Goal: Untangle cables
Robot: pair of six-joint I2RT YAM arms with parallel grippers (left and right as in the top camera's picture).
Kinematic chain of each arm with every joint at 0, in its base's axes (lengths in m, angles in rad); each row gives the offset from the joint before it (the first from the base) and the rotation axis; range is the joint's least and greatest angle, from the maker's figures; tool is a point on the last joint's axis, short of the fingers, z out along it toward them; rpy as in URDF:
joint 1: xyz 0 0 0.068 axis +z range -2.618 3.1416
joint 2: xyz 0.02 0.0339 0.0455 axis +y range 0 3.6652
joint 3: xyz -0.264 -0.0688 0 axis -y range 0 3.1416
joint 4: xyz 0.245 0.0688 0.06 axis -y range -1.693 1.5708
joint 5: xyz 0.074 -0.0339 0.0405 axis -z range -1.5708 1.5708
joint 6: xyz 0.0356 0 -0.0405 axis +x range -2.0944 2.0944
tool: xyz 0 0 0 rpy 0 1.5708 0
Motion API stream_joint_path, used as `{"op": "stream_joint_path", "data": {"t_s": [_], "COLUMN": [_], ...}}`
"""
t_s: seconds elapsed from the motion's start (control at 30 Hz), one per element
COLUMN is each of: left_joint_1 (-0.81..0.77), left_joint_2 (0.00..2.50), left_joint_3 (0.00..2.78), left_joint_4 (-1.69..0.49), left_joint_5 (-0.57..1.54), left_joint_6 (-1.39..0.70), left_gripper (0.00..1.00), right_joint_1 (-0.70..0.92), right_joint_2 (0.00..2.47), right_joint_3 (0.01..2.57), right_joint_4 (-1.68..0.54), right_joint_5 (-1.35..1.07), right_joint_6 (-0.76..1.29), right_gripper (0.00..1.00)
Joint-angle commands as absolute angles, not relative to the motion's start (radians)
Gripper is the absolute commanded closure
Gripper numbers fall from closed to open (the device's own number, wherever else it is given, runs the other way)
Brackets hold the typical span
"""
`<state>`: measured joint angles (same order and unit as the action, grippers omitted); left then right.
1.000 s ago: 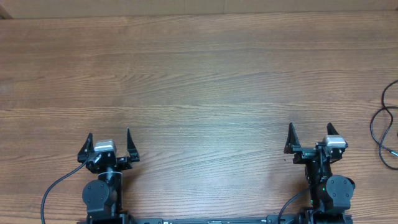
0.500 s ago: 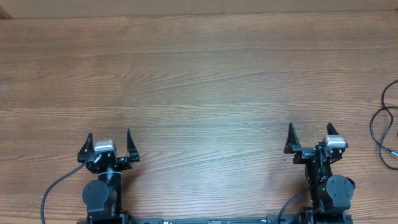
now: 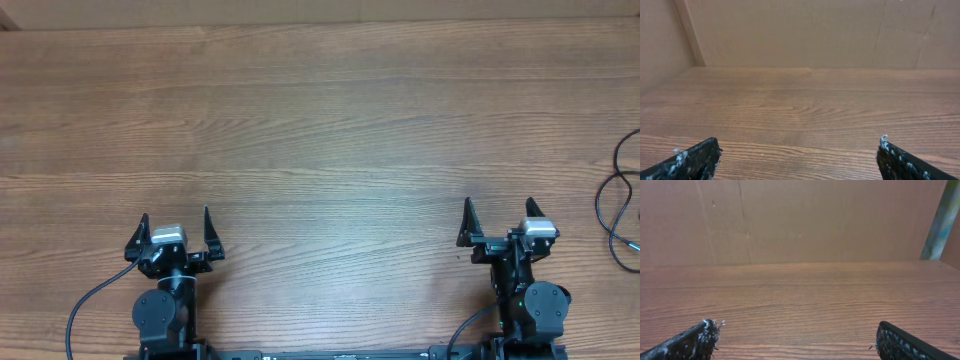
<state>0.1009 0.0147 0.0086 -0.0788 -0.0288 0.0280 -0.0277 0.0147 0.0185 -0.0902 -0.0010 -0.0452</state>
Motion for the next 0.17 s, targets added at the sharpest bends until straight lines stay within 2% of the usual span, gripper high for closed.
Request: {"op": "stream_joint_path", "data": {"t_s": [0.0,0.13], "left_joint_1": [0.112,0.112], "left_joint_2": [0.004,0.004], "left_joint_3": [0.005,0.005], "left_joint_4": [-0.078,-0.078], "left_joint_5": [-0.018,-0.018], "left_joint_6": [0.015,0.015], "left_gripper": [0.01,0.00], "right_joint_1": [-0.035,-0.035], "right_joint_2": [0.003,0.003], "right_joint_3": [0.008,0.008], "right_joint_4": [-0.084,-0.084], "right_joint_5": [-0.008,-0.008], "right_joint_6": [-0.051,-0.051], "right_gripper": [0.00,0.00]}}
